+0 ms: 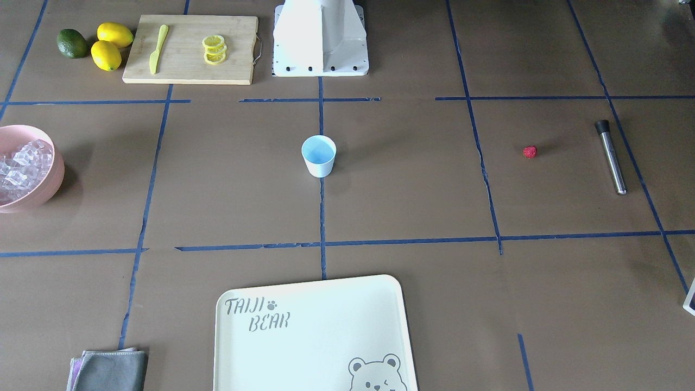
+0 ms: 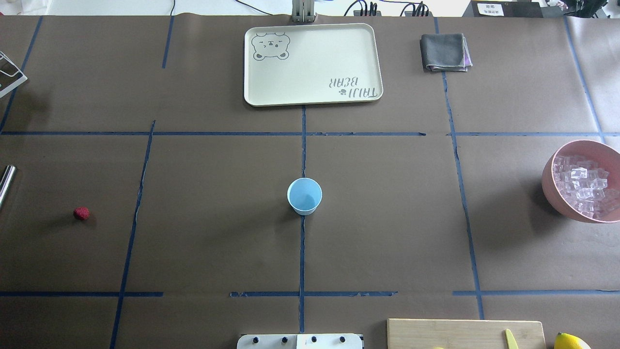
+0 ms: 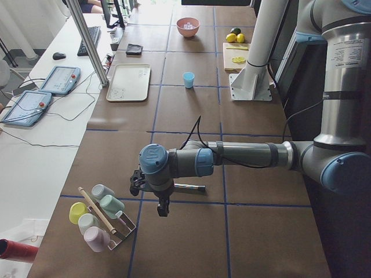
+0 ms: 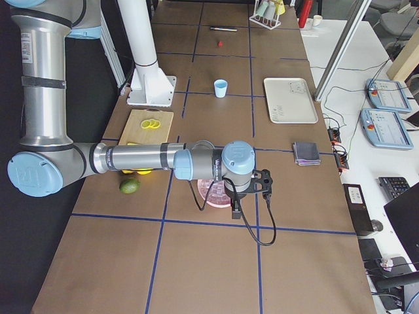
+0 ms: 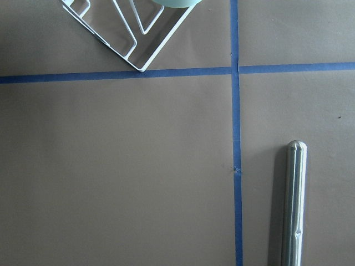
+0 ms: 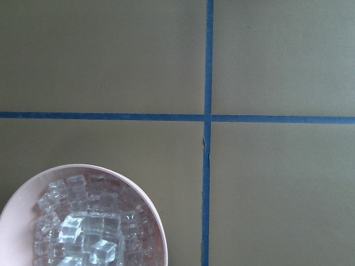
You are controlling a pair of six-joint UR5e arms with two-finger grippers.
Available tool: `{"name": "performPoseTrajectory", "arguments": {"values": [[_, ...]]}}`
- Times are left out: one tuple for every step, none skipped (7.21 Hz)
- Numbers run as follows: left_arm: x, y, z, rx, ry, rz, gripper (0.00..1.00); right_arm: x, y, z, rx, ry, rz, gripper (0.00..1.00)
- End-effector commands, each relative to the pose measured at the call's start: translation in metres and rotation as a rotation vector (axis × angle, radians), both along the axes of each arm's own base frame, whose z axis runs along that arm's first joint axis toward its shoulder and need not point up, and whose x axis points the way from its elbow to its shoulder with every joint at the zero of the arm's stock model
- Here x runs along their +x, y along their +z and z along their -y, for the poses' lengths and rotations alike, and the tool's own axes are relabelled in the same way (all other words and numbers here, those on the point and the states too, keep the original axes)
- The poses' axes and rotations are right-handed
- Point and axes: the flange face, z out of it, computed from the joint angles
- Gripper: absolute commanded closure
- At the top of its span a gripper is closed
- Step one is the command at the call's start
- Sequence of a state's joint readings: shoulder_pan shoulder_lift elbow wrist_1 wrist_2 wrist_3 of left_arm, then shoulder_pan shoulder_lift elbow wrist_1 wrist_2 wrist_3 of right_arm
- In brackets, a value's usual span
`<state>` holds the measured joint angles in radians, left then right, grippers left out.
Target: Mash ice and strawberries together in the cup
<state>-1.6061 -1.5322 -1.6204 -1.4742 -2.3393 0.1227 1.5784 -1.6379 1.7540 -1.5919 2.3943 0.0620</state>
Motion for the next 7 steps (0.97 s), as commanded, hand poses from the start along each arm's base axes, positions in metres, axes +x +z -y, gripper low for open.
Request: {"name": "performPoseTrajectory", "arguments": {"values": [[0.0,0.0,-0.001,0.0,0.0,0.0,0.0,-0.045,-0.039,-0.025,-0.05,0.027,-0.039,0.01],[0.0,-0.001,0.0,0.001,0.0,0.0,0.0,-0.059,-0.041,-0.036,-0.036,0.043,-0.045,0.01],[0.0,-0.001,0.0,0.002,0.001,0.0,0.0,-0.083,-0.041,-0.044,-0.015,0.08,-0.041,0.0],[0.0,-0.001,0.0,0.001,0.0,0.0,0.0,-0.12,-0.043,-0.044,-0.104,0.112,-0.035,0.0],[0.0,-0.001,0.0,0.001,0.0,0.0,0.0,-0.154,-0.05,-0.046,-0.125,0.093,-0.042,0.0],[0.0,-0.002,0.001,0.007,0.0,0.0,0.0,-0.163,-0.05,-0.051,-0.059,0.075,-0.029,0.0],[0.0,0.0,0.0,0.021,-0.001,0.001,0.0,-0.158,-0.037,-0.066,-0.035,0.072,-0.023,0.0]]}}
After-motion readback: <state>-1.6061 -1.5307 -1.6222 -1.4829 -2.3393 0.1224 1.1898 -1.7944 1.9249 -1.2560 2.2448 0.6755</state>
